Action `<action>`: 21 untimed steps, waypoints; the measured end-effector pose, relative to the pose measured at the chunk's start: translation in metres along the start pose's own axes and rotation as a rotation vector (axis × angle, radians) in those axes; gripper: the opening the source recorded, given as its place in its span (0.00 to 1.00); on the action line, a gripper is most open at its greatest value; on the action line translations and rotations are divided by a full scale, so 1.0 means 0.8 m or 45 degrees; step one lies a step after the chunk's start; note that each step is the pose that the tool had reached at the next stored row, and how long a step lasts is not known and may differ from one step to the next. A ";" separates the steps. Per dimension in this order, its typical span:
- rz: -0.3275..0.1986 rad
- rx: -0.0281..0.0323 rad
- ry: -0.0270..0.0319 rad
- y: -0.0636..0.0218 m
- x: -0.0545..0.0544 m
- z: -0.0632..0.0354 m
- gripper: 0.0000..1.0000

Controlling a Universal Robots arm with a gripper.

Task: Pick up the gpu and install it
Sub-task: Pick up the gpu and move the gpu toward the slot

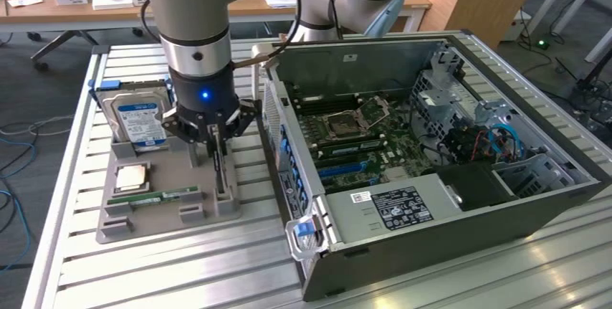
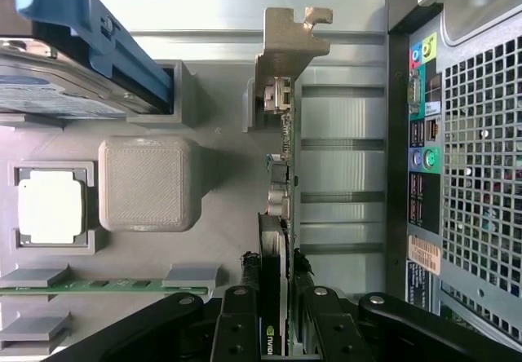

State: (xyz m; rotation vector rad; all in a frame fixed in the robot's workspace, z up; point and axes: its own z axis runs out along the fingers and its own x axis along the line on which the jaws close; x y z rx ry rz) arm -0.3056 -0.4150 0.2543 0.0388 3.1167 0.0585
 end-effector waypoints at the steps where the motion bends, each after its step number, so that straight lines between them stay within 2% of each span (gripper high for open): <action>1: 0.000 0.0000 -0.0001 0.000 0.000 -0.001 0.26; 21: 0.000 0.0000 -0.0001 0.001 -0.001 -0.036 0.26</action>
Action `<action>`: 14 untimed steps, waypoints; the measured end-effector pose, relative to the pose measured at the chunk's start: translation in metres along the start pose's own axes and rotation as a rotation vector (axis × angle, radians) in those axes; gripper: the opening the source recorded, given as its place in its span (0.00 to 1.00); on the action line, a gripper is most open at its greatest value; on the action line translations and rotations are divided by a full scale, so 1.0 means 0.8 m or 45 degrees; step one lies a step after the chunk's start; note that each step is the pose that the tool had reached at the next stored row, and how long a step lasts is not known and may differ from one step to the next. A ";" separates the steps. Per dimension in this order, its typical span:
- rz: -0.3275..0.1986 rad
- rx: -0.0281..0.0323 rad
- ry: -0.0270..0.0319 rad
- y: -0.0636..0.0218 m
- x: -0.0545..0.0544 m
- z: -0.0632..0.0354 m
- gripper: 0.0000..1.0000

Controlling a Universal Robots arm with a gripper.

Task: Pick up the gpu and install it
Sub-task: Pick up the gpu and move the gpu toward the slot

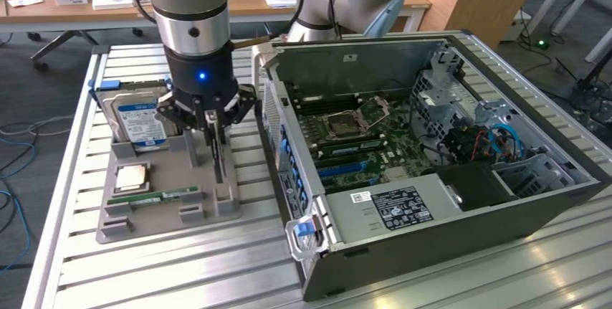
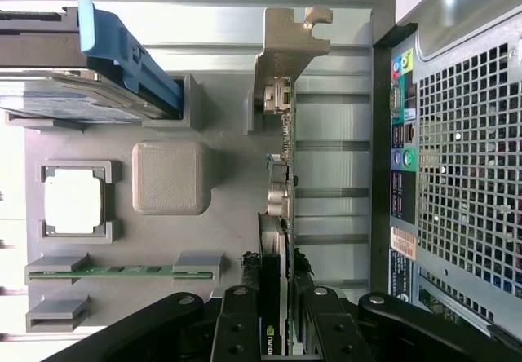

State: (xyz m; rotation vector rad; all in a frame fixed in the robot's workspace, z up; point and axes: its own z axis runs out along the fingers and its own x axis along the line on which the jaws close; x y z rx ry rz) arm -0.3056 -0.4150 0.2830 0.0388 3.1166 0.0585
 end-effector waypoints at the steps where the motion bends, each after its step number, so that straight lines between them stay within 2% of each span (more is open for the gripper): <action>1: 0.000 0.0000 0.0000 0.000 0.000 -0.002 0.26; 14: 0.000 0.0001 0.0000 0.001 -0.001 -0.028 0.26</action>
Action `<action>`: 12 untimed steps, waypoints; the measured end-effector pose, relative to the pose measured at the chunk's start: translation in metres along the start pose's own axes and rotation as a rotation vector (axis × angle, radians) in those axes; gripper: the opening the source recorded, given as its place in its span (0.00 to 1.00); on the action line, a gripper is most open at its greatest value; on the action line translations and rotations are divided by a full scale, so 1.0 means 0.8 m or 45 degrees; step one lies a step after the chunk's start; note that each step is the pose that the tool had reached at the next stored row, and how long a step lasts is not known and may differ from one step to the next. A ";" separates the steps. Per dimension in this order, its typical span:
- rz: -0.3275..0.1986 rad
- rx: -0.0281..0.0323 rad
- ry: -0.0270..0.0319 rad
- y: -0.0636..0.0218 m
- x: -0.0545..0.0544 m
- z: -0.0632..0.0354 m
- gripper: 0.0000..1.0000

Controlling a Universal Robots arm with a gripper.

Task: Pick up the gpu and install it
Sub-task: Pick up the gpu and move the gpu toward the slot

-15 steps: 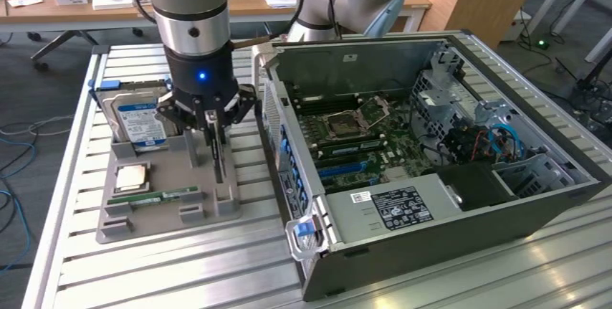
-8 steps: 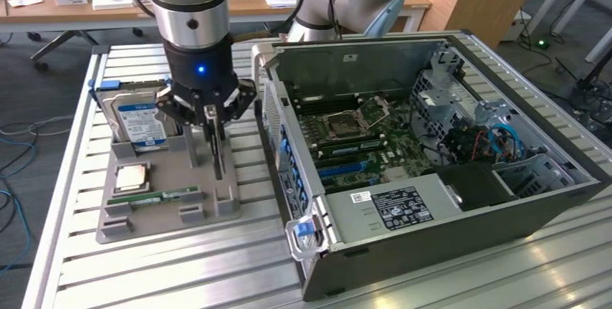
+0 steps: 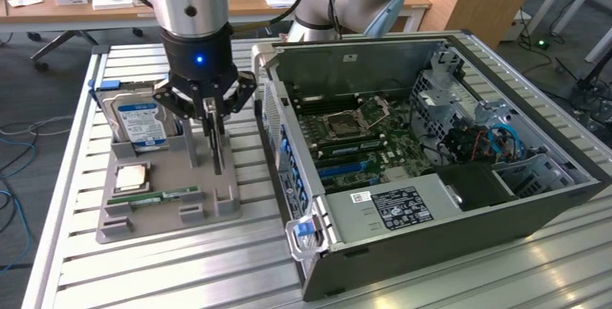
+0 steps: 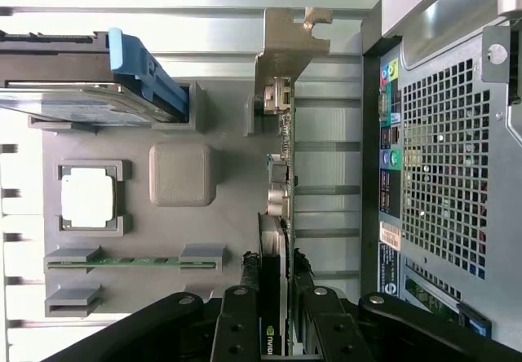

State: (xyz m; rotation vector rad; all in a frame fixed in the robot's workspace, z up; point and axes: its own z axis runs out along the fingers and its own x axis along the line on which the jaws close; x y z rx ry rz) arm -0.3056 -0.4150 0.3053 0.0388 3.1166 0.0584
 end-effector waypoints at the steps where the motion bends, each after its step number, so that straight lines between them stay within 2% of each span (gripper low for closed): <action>1: 0.000 0.0000 0.0001 0.000 0.000 -0.002 0.26; 12: 0.000 -0.0001 0.0000 0.001 -0.001 -0.025 0.26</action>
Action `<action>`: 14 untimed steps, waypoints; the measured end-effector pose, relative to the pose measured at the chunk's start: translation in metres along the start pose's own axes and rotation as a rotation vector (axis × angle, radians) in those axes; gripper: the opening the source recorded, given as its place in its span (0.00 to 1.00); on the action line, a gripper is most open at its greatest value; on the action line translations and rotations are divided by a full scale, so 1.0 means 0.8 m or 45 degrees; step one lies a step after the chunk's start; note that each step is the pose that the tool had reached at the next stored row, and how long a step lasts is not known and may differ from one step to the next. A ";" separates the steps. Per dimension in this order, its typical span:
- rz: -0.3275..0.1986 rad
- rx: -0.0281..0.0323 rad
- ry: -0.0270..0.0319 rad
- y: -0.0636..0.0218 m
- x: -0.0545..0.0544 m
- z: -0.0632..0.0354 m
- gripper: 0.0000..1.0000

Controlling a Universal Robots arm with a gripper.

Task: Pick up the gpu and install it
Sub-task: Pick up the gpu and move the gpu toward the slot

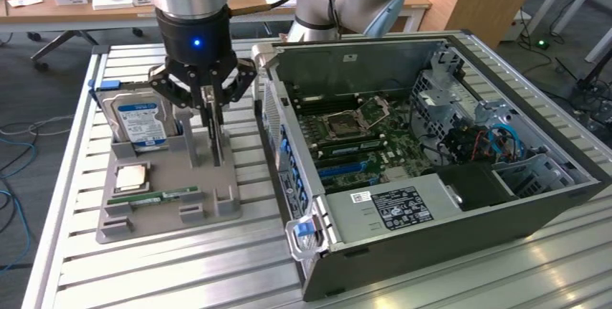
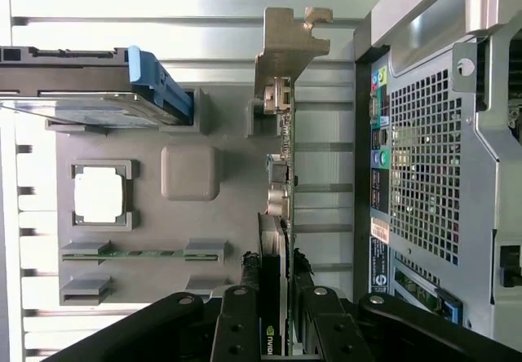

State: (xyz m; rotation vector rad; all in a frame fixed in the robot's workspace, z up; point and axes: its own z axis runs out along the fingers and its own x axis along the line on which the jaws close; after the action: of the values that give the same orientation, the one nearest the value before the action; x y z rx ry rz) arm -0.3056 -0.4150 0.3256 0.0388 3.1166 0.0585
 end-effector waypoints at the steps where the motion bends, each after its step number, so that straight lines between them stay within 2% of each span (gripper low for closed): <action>1: 0.000 -0.0001 0.0000 0.000 0.000 -0.002 0.26; 14: 0.000 0.0001 0.0001 0.001 -0.001 -0.030 0.26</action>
State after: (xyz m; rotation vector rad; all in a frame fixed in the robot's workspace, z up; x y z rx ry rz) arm -0.3056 -0.4150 0.3494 0.0388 3.1167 0.0584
